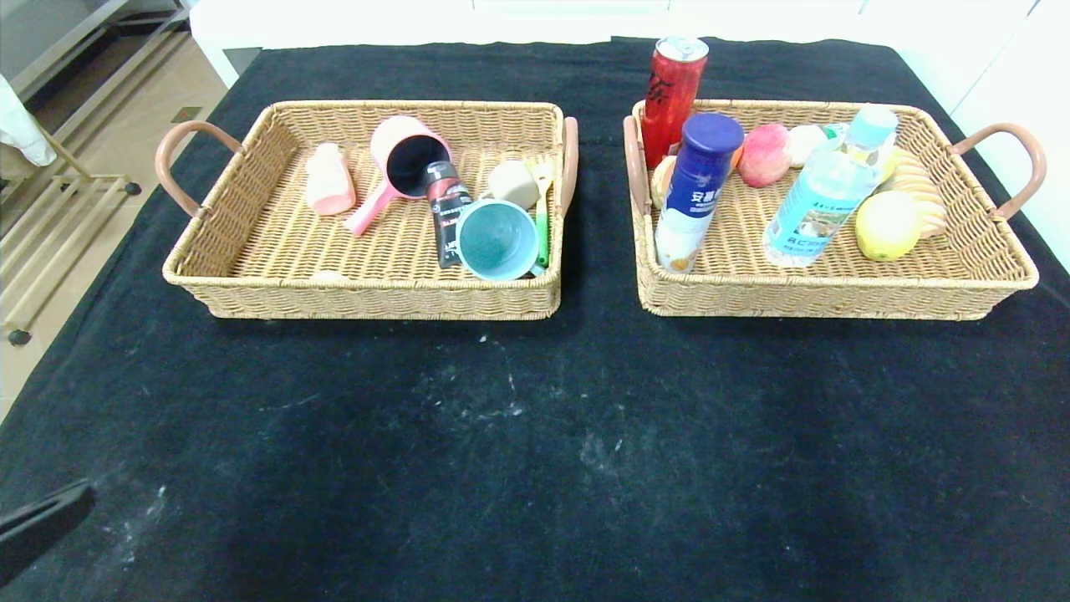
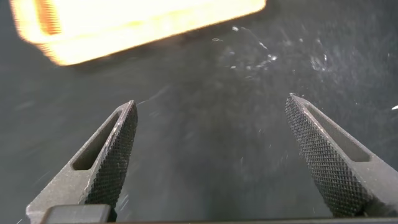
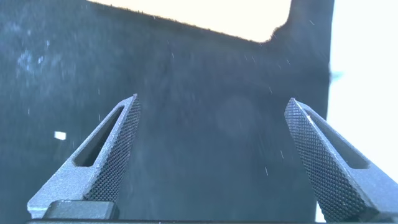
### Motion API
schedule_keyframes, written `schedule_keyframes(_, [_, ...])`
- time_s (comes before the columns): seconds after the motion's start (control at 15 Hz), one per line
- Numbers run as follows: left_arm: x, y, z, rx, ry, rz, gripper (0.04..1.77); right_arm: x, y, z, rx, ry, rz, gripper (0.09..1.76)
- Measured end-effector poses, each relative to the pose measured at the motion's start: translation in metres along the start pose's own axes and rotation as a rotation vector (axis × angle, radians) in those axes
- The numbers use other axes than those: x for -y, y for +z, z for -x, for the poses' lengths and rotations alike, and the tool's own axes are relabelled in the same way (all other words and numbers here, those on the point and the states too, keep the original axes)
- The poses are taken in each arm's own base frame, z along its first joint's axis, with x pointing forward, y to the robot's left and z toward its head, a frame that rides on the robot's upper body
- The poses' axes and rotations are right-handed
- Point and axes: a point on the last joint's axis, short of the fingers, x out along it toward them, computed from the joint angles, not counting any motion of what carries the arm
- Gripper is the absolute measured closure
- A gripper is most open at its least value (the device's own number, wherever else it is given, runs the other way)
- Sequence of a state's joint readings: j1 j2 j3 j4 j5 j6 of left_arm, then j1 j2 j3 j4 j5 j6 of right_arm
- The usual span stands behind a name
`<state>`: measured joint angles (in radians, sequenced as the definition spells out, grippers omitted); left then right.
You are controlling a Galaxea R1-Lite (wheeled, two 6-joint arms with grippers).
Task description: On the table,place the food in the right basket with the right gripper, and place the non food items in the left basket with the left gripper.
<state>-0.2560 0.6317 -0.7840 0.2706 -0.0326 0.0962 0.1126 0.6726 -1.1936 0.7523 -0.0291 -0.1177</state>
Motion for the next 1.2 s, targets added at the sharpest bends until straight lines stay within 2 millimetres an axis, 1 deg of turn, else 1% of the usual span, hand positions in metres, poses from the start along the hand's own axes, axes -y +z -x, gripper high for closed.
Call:
schedule_keyframes(0.13, [0.002,-0.002,0.030,0.041,0.053,0.002,0.09,-0.002,-0.017,0.025,0.008,-0.027,-0.004,0.15])
schedule_keyframes(0.27, [0.007,-0.009,0.054,0.063,0.092,0.002,0.09,-0.005,-0.037,0.041,0.007,-0.046,-0.008,0.15])
schedule_keyframes(0.4, [0.014,-0.019,0.073,0.086,0.101,0.001,0.09,-0.011,-0.063,0.046,-0.008,-0.071,-0.015,0.15])
schedule_keyframes(0.53, [0.022,-0.029,0.088,0.110,0.110,-0.002,0.09,-0.017,-0.088,0.049,-0.013,-0.081,-0.026,0.15])
schedule_keyframes(0.73, [0.034,-0.053,0.104,0.141,0.110,-0.007,0.09,-0.024,-0.123,0.051,0.008,-0.075,-0.032,0.15])
schedule_keyframes(0.87, [0.038,-0.073,0.107,0.157,0.113,-0.010,0.09,-0.027,-0.142,0.048,0.087,-0.062,-0.028,0.15])
schedule_keyframes(0.93, [0.039,-0.086,0.104,0.153,0.118,-0.010,0.09,-0.028,-0.149,0.041,0.135,-0.067,-0.026,0.15])
schedule_keyframes(1.07, [0.037,-0.104,0.091,0.158,0.158,-0.001,0.09,-0.028,-0.163,0.018,0.221,-0.104,-0.038,0.15])
schedule_keyframes(1.2, [0.032,-0.125,0.068,0.174,0.205,0.000,0.09,-0.028,-0.185,-0.012,0.250,-0.124,-0.045,0.15])
